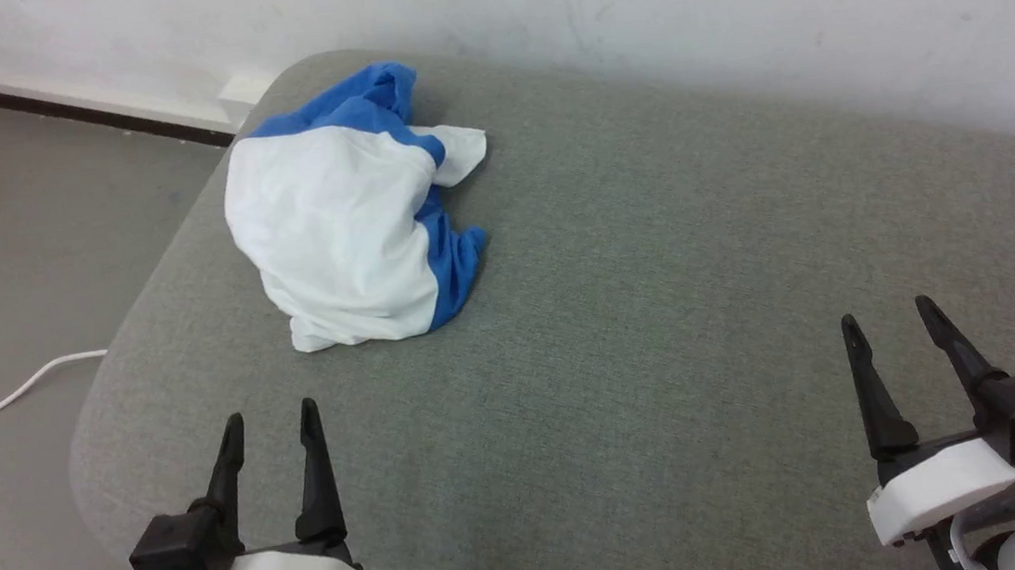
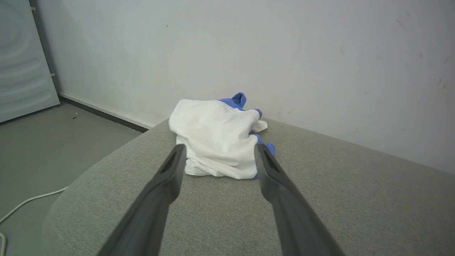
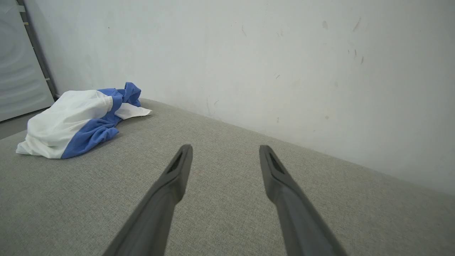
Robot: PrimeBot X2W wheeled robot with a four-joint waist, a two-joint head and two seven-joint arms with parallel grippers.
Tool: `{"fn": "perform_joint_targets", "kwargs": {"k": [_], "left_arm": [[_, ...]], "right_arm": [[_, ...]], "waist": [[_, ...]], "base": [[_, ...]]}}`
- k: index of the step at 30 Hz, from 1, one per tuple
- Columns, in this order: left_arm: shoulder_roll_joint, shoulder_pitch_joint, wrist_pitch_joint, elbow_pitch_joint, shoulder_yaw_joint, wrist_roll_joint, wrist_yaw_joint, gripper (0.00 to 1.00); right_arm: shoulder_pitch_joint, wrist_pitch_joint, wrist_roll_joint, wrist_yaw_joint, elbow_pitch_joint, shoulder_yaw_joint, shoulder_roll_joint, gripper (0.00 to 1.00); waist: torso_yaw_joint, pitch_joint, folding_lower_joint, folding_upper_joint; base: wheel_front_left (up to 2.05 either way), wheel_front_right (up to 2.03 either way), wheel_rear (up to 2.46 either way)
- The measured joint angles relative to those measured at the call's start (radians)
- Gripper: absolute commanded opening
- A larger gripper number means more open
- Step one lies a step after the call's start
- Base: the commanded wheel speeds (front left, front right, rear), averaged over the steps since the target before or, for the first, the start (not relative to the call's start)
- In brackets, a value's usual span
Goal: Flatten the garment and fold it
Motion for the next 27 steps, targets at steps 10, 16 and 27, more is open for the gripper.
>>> {"fn": "perform_joint_targets", "kwargs": {"k": [10,16,27], "left_arm": [[0.0,0.0,-0.021,-0.003,-0.005,-0.037,0.014,1.0],[0.0,0.02,-0.035,-0.01,-0.002,-0.053,0.021,1.0],[0.0,0.02,-0.057,-0.017,-0.002,-0.086,0.029,1.0]], "right_arm": [[-0.006,-0.019,-0.001,0.0,0.005,-0.007,0.0,1.0],[-0.02,-0.03,-0.005,0.0,0.007,-0.012,0.0,1.0],[-0.021,-0.054,-0.01,0.0,0.011,-0.03,0.0,1.0]], "waist": [[0.048,0.012,0.0,0.0],[0.068,0.014,0.0,0.0],[0.112,0.018,0.0,0.0]], "base": [[0.0,0.0,0.0],[0.0,0.0,0.0],[0.0,0.0,0.0]]}}
